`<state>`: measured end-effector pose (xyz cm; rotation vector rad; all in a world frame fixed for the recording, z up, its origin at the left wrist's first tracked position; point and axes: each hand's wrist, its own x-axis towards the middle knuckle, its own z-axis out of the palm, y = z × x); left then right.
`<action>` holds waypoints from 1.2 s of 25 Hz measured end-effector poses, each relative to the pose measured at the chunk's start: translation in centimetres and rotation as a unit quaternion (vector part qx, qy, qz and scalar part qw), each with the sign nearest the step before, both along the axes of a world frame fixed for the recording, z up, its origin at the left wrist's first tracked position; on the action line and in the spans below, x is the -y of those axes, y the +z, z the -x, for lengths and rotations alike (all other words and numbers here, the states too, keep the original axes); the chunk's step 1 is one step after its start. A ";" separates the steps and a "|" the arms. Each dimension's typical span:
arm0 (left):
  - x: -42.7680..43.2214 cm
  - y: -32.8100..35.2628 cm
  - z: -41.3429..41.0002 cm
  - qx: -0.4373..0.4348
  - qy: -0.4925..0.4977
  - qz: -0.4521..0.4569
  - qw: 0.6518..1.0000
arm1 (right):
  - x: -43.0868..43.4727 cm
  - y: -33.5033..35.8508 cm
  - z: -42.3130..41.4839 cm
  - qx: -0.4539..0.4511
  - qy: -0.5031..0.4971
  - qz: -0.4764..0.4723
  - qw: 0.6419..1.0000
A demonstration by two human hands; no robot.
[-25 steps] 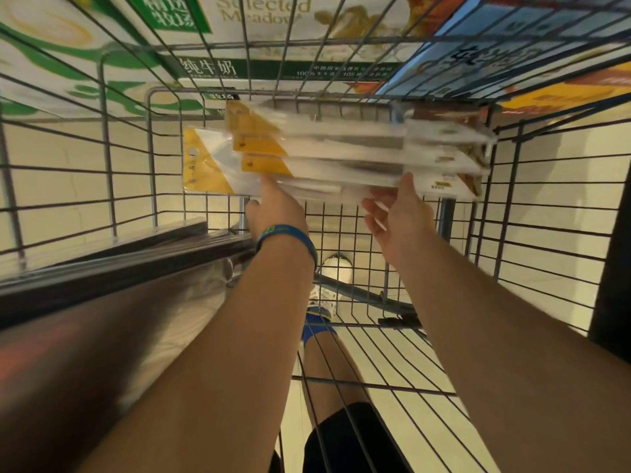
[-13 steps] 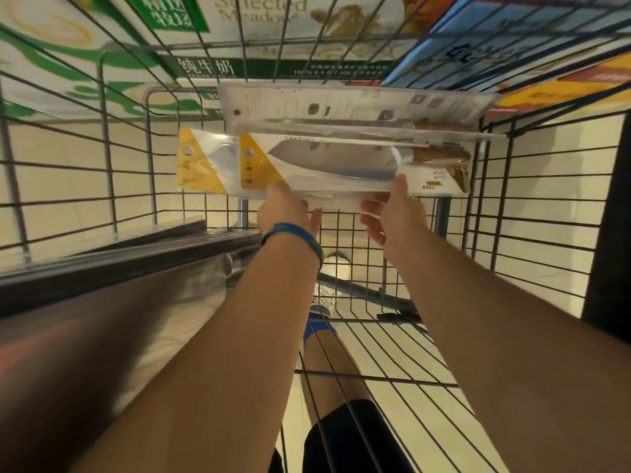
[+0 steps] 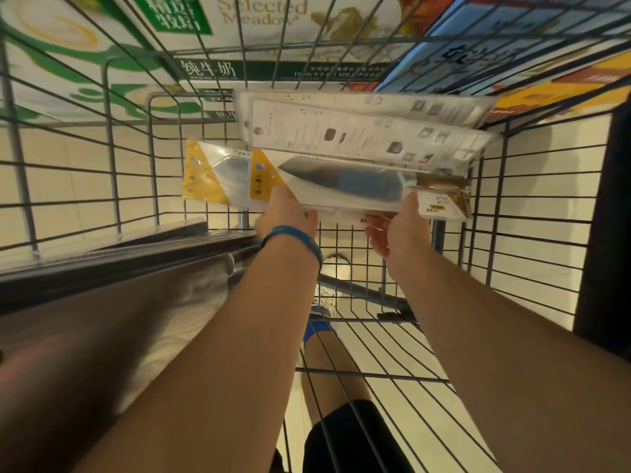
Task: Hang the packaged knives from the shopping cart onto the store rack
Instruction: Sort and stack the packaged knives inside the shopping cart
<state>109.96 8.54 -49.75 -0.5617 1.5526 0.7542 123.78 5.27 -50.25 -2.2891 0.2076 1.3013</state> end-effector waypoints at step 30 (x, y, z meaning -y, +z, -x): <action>0.1 -0.2 -2.2 -0.027 -0.023 -0.024 0.999 | -7.8 2.7 4.7 0.391 0.738 -0.115 0.538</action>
